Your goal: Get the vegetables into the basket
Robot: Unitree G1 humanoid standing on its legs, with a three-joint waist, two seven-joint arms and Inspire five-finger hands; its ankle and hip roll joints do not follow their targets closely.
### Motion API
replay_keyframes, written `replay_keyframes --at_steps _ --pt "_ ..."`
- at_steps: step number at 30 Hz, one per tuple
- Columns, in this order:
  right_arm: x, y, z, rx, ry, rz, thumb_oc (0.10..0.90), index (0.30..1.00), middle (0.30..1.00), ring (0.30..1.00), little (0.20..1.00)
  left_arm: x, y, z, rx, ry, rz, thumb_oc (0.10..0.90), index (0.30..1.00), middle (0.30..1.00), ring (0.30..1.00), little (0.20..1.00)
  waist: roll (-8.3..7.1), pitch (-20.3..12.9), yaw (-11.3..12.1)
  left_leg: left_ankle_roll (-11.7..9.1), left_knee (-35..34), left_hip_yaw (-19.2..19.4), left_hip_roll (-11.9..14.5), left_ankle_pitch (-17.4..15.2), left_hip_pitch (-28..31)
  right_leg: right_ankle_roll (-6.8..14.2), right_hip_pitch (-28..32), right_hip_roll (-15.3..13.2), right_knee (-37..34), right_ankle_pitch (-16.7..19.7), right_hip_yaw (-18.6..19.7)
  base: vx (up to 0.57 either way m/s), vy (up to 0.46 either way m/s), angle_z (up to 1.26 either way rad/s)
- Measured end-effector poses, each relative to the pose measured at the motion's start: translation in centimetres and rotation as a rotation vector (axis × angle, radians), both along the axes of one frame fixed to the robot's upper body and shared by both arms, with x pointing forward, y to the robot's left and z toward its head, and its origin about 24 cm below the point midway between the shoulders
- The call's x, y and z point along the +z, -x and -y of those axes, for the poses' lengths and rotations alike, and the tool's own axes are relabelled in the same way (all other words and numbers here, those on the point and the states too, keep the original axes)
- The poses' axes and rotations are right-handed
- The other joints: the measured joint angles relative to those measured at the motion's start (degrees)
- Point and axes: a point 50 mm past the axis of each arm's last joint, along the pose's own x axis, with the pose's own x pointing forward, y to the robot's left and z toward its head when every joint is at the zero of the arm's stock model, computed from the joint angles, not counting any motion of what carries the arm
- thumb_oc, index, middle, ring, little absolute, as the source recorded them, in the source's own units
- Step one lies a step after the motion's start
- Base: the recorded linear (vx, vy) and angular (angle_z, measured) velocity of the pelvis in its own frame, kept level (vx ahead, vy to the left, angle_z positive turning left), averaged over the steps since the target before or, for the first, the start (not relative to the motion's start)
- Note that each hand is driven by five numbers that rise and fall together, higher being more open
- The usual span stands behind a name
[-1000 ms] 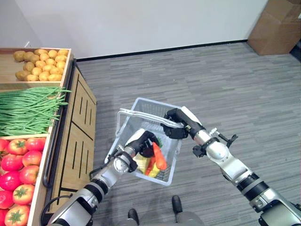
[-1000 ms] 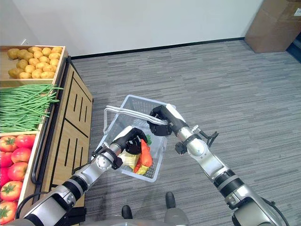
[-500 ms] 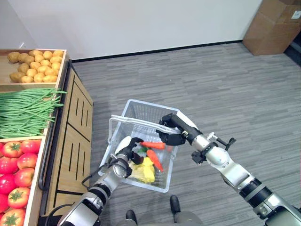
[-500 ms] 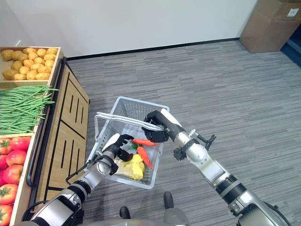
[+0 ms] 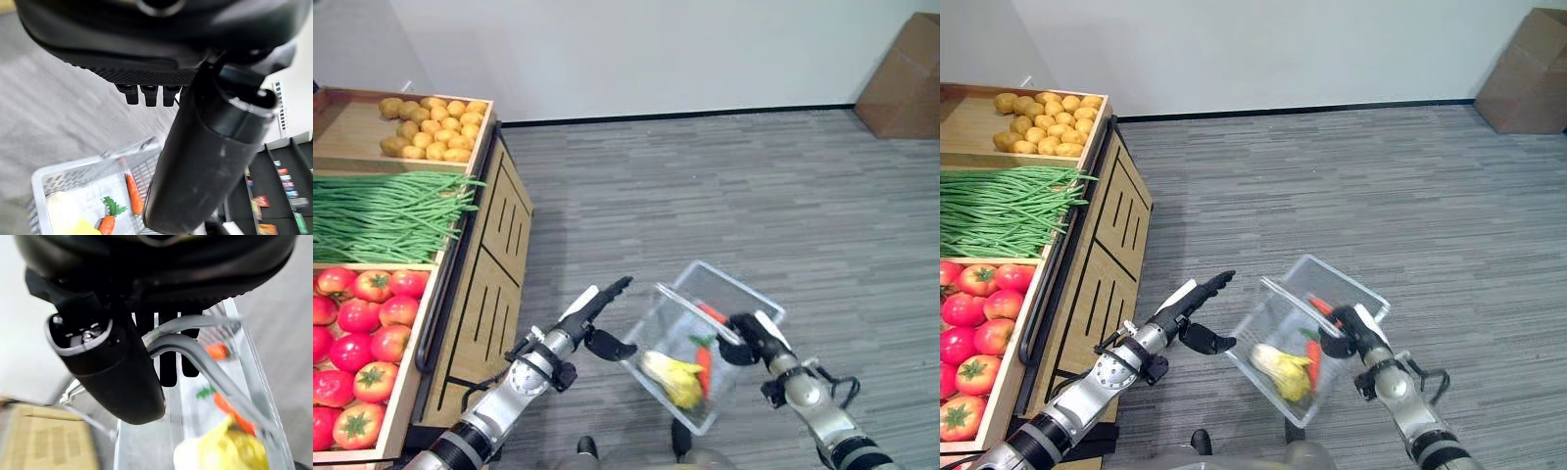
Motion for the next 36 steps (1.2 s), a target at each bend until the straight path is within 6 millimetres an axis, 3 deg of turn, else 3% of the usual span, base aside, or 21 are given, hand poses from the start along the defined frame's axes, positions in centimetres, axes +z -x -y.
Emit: replay_keyframes --at_steps 3,5,6,9,14,17,20,24,27,29,31,32,33,35,36 --pt "-1.7 1.8 1.5 -0.088 0.042 -0.081 0.400 0.300 0.300 0.300 0.300 -2.6 1.2 -0.6 0.052 0.046 -0.116 0.900 1.000 1.000 1.000 1.000 0.28 -0.32 0.00 0.00 0.00 -0.18 -0.04 0.00 0.18 0.10 0.28 -0.05 0.00 -0.28 -0.13 0.00 -0.004 0.02" --pt "-3.1 4.3 2.8 -0.168 0.071 -0.176 0.400 0.300 0.300 0.300 0.300 -7.2 4.4 -3.0 0.171 -0.019 -0.324 0.900 1.000 1.000 1.000 1.000 0.59 -0.90 -0.12 -0.04 -0.02 -0.51 0.14 -0.02 0.01 -0.26 0.27 0.05 0.00 -0.54 -0.55 0.01 -0.030 0.10" --pt "-4.6 6.9 3.7 -0.269 0.077 -0.276 0.400 0.300 0.300 0.300 0.300 -10.5 6.8 -4.8 0.265 -0.116 -0.458 0.900 1.000 1.000 1.000 1.000 0.84 -2.51 0.05 -0.25 0.00 -1.14 0.23 -0.19 0.00 -0.43 0.51 0.14 0.00 -0.93 -1.10 0.01 -0.023 0.14" --pt "-5.5 9.4 4.0 -0.338 0.086 -0.362 0.400 0.300 0.300 0.300 0.300 -13.4 10.8 -7.6 0.371 -0.300 -0.625 0.900 1.000 1.000 1.000 1.000 0.87 -3.01 0.18 -0.39 0.00 -1.28 0.34 -0.29 -0.14 -0.88 0.29 0.21 0.00 -1.30 -1.37 0.00 -0.005 0.06" --pt "-6.2 11.6 3.8 -0.364 0.083 -0.416 0.400 0.300 0.300 0.300 0.300 -14.6 12.6 -8.0 0.379 -0.410 -0.665 0.900 1.000 1.000 1.000 1.000 0.60 -4.77 0.27 -0.02 0.00 -1.39 0.28 -0.67 -0.57 -1.11 -0.09 0.14 0.00 -1.45 -1.52 0.00 -0.007 0.00" --pt "-6.7 13.7 3.9 -0.355 0.102 -0.484 0.400 0.300 0.300 0.300 0.300 -15.6 15.1 -8.6 0.565 -0.376 -0.786 0.900 1.000 1.000 1.000 1.000 0.82 -7.07 0.12 -0.37 0.01 -1.09 0.56 -1.06 -0.53 -1.09 -0.30 0.41 0.00 -1.56 -1.29 0.02 -0.028 -0.08" --pt "-6.9 14.9 3.8 -0.361 0.110 -0.525 0.400 0.300 0.300 0.300 0.300 -16.1 17.5 -8.9 0.799 -0.294 -0.895 0.900 1.000 1.000 1.000 1.000 1.03 -6.77 0.40 -0.57 0.23 -1.71 0.74 -1.03 -1.09 -0.71 -0.83 0.59 1.20 -1.94 -1.75 -0.04 -0.062 0.07" --pt "-6.9 14.2 3.7 -0.353 0.106 -0.507 0.400 0.300 0.300 0.300 0.300 -16.0 17.1 -9.0 0.865 -0.240 -0.893 0.900 1.000 1.000 1.000 1.000 1.02 -4.80 1.46 -0.24 1.61 -3.93 1.08 -1.38 -2.34 -0.83 -2.69 0.51 6.70 -5.01 -3.91 -0.02 -0.107 0.31" --pt "-6.8 12.9 3.4 -0.335 0.097 -0.479 0.400 0.300 0.300 0.300 0.300 -15.9 16.6 -9.0 0.900 -0.199 -0.877 0.900 1.000 1.000 1.000 1.000 0.99 -2.57 2.59 -0.71 3.26 -6.82 2.04 -1.17 -4.46 -2.04 -5.33 1.17 12.97 -8.35 -6.52 -0.09 -0.221 0.39" --pt "-6.9 12.2 2.7 -0.297 0.093 -0.472 0.400 0.300 0.300 0.300 0.300 -15.9 16.5 -8.8 0.896 -0.197 -0.879 0.900 1.000 1.000 1.000 1.000 1.33 -1.39 4.55 -3.56 5.15 -9.43 3.75 0.90 -7.59 -3.78 -7.55 3.02 16.52 -10.15 -8.84 -0.26 -0.302 0.69" --pt "-7.0 11.9 2.4 -0.287 0.083 -0.469 0.400 0.300 0.300 0.300 0.300 -15.5 14.9 -9.3 0.898 -0.186 -0.832 0.900 1.000 1.000 1.000 1.000 0.82 0.29 4.63 -4.98 5.12 -13.82 3.99 5.23 -11.44 -5.51 -8.55 2.31 16.32 -10.62 -13.90 -0.17 -0.110 1.24" --pt "-7.0 12.1 2.5 -0.292 0.085 -0.482 0.400 0.300 0.300 0.300 0.300 -15.4 14.4 -9.4 0.901 -0.182 -0.824 0.900 1.000 1.000 1.000 1.000 -0.29 1.28 5.17 -4.84 2.80 -13.45 3.85 9.19 -11.73 -7.60 -8.51 1.41 16.02 -9.88 -16.13 -0.14 -0.054 1.18" --pt "-7.0 11.9 2.5 -0.295 0.089 -0.479 0.400 0.300 0.300 0.300 0.300 -15.4 14.2 -9.4 0.906 -0.179 -0.825 0.900 1.000 1.000 1.000 1.000 -0.90 1.65 5.21 -2.78 2.93 -10.26 3.96 8.65 -11.84 -8.58 -8.21 0.76 15.65 -9.89 -17.94 -0.09 -0.027 1.09" --pt "-6.8 11.5 2.7 -0.299 0.093 -0.455 0.400 0.300 0.300 0.300 0.300 -15.5 14.6 -9.6 0.921 -0.186 -0.847 0.900 1.000 1.000 1.000 1.000 -1.24 1.76 3.13 -3.07 7.02 1.94 5.86 4.48 -12.03 -9.85 -6.36 -0.29 13.42 -10.07 -22.07 -0.12 -0.040 1.08" --pt "-6.7 11.3 2.8 -0.298 0.094 -0.448 0.400 0.300 0.300 0.300 0.300 -15.4 14.6 -9.8 0.923 -0.189 -0.848 0.900 1.000 1.000 1.000 1.000 -1.30 1.78 2.74 -3.33 7.96 3.66 6.10 3.81 -11.53 -9.88 -6.45 -0.45 12.90 -10.08 -22.64 -0.11 -0.031 0.84"
